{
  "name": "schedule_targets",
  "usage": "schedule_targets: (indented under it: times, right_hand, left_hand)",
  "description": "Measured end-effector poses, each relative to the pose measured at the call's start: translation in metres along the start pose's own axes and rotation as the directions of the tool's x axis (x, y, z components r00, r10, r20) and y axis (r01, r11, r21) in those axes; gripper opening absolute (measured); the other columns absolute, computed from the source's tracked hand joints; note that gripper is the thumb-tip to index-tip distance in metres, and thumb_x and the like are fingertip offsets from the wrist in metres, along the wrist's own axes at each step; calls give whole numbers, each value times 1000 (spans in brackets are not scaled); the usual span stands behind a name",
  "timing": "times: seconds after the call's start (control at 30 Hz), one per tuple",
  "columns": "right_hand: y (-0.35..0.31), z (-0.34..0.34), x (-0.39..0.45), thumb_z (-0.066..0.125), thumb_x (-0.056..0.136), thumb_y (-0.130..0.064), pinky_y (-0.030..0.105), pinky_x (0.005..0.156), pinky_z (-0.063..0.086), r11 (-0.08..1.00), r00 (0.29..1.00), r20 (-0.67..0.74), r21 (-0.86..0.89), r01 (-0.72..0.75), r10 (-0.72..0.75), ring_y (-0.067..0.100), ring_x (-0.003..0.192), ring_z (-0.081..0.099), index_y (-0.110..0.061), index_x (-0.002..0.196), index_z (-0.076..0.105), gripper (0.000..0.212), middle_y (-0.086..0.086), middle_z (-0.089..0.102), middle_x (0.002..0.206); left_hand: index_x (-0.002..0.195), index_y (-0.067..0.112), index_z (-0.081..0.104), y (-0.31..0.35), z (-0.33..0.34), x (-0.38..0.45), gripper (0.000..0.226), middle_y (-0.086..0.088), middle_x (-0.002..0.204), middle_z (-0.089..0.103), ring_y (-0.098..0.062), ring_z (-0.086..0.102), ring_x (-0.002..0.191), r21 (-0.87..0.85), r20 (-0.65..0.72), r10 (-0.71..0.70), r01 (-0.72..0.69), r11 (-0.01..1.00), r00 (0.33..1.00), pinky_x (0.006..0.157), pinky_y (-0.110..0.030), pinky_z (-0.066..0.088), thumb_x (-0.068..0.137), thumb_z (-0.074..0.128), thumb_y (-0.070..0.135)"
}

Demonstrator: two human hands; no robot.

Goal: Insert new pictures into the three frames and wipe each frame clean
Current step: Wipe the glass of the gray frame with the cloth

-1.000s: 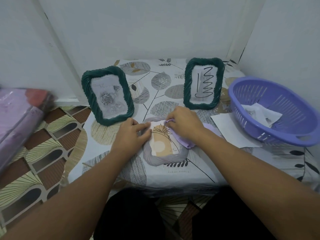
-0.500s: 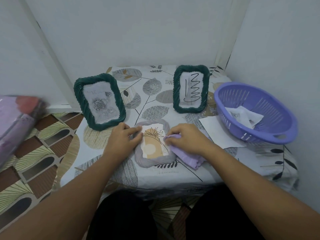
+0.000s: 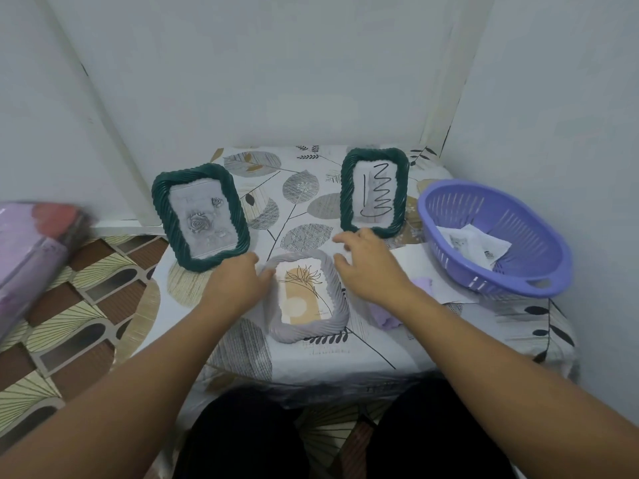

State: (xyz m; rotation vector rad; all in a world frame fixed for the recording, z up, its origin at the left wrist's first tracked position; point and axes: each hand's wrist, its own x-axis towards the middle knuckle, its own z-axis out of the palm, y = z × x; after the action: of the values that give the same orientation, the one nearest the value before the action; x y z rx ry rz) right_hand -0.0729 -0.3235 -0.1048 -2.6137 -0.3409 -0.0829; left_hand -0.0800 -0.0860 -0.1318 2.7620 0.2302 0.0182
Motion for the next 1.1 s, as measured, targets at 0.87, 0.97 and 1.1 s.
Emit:
schedule_targets:
  times: [0.87,0.97,1.1]
  right_hand:
    - [-16,10,23,33,96,-75,45,96,56,142,731,576,742,-655,366,34,109,70,-14,125,70,77,14,76,113]
    - [-15,0,25,24,94,-80,36,78,58,163,736,591,732,-661,331,31,105,71,-13,125,71,87,14,75,115]
    - [-12,-7,27,21,93,-82,32,71,54,154,750,576,750,-643,324,29,100,70,-11,119,73,92,14,75,114]
  left_hand:
    - [99,10,69,41,-25,-25,25,-8,83,78,-26,69,84,-832,470,-83,472,291,879,88,-41,54,107,49,22]
    - [105,10,71,46,-37,-19,29,-8,85,79,-26,72,83,-849,464,-43,458,264,885,79,-39,56,107,49,28]
    - [115,13,71,50,-45,-16,35,-9,103,79,-28,74,95,-868,445,11,428,252,895,80,-40,57,104,52,41]
